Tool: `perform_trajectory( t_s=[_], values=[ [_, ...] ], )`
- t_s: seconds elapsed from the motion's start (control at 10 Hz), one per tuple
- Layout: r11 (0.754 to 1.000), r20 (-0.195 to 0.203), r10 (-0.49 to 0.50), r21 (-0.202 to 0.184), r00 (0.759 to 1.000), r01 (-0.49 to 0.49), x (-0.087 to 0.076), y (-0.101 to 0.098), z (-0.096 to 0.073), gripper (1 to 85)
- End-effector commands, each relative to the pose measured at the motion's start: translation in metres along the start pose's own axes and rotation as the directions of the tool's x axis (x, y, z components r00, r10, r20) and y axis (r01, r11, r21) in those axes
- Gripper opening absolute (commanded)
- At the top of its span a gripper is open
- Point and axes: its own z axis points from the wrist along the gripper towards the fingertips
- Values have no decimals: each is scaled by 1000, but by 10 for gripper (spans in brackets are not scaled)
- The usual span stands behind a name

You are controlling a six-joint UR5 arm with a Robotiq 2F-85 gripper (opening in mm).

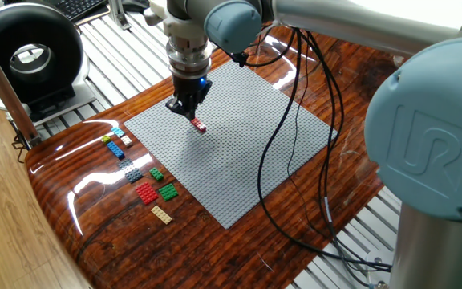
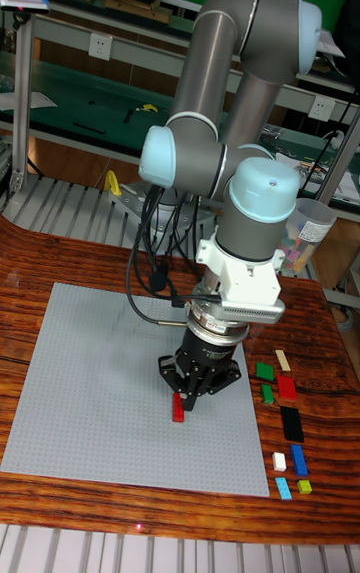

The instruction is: Build with small Lego blocks

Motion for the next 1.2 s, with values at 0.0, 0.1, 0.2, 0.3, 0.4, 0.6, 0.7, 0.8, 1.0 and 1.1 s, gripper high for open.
perform_trajectory(
  t_s=[0.0, 0.1, 0.2, 0.3, 0.4, 0.6, 0.7, 0.8, 1.0, 1.1],
  values=[
    [1000, 5, 12, -24, 1000, -12, 5, 1, -5, 13],
    [1000, 12, 11, -16, 1000, -11, 3, -2, -6, 13],
    [1000, -3, 2, -19, 1000, -2, 6, -1, -6, 13],
    [1000, -6, -11, -27, 1000, 11, 7, 1, -6, 13],
    [999, -6, -20, -38, 1000, 19, 7, 4, -6, 13],
    [999, -3, -18, -36, 1000, 18, 7, 4, -6, 13],
    [999, 2, -19, -37, 1000, 19, 5, 3, -4, 13],
    [999, 7, -20, -41, 1000, 21, 4, 1, 0, 13],
    [999, 16, -21, -46, 1000, 22, 1, 0, 6, 13],
    [999, 17, -20, -45, 1000, 20, 1, -1, 7, 13]
  ],
)
